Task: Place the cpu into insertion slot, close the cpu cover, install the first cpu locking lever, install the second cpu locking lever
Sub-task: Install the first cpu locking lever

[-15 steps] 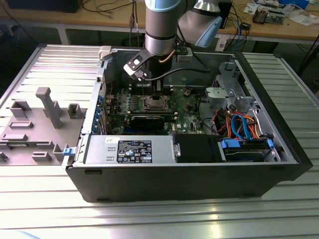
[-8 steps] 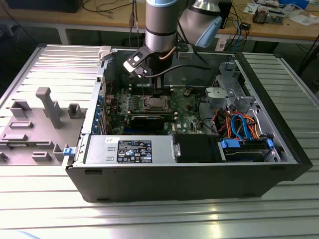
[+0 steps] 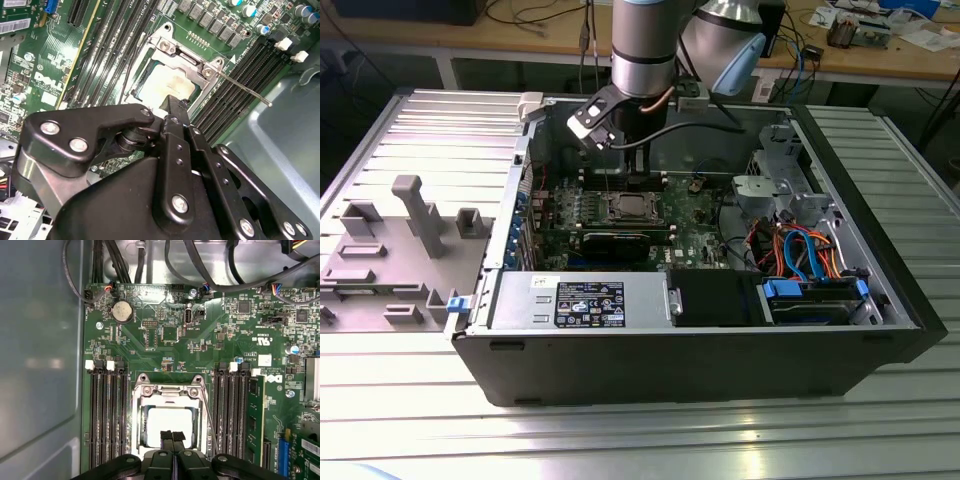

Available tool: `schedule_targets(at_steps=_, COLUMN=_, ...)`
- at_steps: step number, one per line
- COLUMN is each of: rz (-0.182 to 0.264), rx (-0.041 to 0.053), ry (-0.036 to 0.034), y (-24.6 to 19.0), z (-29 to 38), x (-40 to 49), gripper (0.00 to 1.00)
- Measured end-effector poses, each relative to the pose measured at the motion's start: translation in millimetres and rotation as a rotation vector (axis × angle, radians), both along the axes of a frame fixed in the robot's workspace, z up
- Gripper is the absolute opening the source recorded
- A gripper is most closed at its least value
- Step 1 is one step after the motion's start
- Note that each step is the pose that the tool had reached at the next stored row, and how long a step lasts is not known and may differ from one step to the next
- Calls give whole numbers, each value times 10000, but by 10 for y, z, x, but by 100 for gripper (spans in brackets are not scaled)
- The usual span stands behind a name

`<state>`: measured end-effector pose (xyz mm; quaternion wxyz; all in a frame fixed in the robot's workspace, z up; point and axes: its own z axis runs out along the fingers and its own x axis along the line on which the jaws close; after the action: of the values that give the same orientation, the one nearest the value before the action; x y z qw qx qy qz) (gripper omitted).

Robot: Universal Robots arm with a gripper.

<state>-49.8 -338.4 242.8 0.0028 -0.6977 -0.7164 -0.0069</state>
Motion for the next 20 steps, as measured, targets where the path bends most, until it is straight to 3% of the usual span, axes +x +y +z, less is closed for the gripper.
schedule_targets(at_steps=7, rz=0, rx=-18, ry=0, y=0, z=89, x=0, gripper=11)
schedule_targets(at_steps=20, rz=27, rx=-46, ry=0, y=0, z=91, x=0, gripper=11)
